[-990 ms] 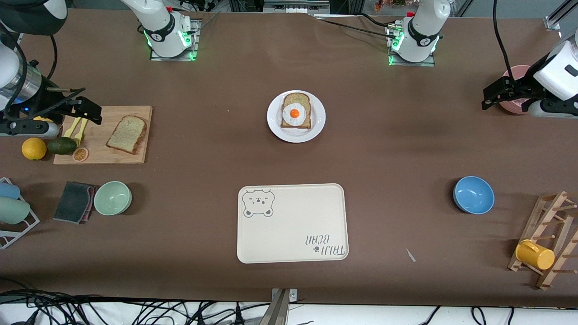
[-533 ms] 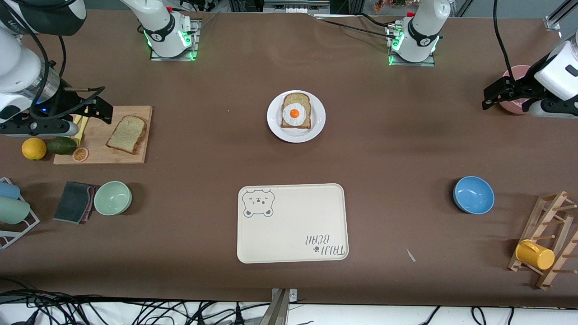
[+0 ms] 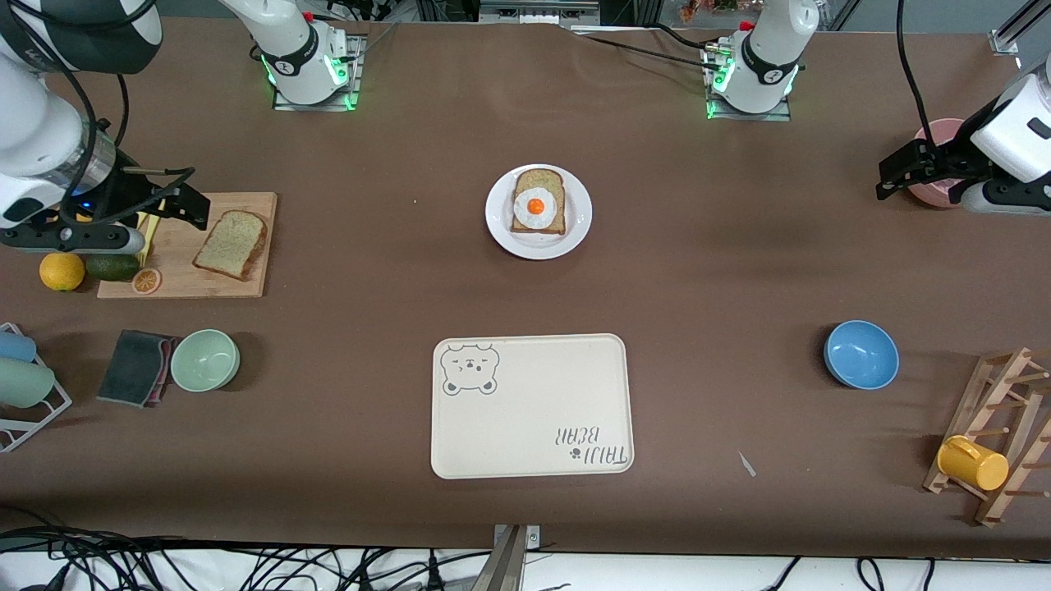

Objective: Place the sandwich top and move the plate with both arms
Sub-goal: 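Reach the right gripper down to the bread slice on the cutting board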

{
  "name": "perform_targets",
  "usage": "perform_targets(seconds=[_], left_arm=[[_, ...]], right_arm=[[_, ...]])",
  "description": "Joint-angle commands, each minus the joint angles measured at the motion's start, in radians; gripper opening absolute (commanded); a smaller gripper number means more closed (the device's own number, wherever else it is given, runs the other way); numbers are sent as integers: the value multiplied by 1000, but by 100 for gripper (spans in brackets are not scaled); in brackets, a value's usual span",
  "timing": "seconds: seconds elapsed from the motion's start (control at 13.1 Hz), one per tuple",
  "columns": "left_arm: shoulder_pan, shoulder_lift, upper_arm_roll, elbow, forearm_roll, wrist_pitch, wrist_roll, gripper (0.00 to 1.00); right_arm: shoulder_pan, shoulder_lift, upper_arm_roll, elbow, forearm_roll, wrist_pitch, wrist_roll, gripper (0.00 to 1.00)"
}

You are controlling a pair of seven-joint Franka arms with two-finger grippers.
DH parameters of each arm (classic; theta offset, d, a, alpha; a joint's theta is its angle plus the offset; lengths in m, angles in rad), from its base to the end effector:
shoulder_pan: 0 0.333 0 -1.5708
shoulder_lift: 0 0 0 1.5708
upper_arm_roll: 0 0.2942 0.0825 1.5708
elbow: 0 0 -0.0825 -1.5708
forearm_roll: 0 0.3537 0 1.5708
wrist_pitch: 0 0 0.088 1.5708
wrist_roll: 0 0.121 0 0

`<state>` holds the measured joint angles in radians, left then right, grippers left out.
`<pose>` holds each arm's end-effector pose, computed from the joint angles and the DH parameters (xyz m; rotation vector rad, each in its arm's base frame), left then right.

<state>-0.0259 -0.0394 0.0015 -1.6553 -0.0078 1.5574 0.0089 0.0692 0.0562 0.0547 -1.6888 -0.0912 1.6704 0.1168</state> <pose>0.5085 -0.0133 0.5708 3.1324 -0.0520 -0.0918 0.5375 0.0561 0.5153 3.0443 0.0298 -0.0967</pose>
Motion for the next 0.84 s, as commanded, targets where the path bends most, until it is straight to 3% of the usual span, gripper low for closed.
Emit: perform_targets(seconds=[0.0, 0.23, 0.61, 0.76], left_arm=[[4, -8, -5, 2, 32, -10, 17, 100], [4, -8, -5, 2, 32, -11, 17, 100], [4, -8, -6, 2, 32, -11, 14, 100], [3, -8, -6, 2, 32, -11, 14, 100]], right_arm=[[-2, -74, -2, -171, 11, 113, 17, 99], [-2, -169, -15, -446, 7, 328, 55, 99], [-2, -127, -12, -592, -91, 436, 184, 97], [-5, -118, -53, -693, -91, 556, 185, 94]])
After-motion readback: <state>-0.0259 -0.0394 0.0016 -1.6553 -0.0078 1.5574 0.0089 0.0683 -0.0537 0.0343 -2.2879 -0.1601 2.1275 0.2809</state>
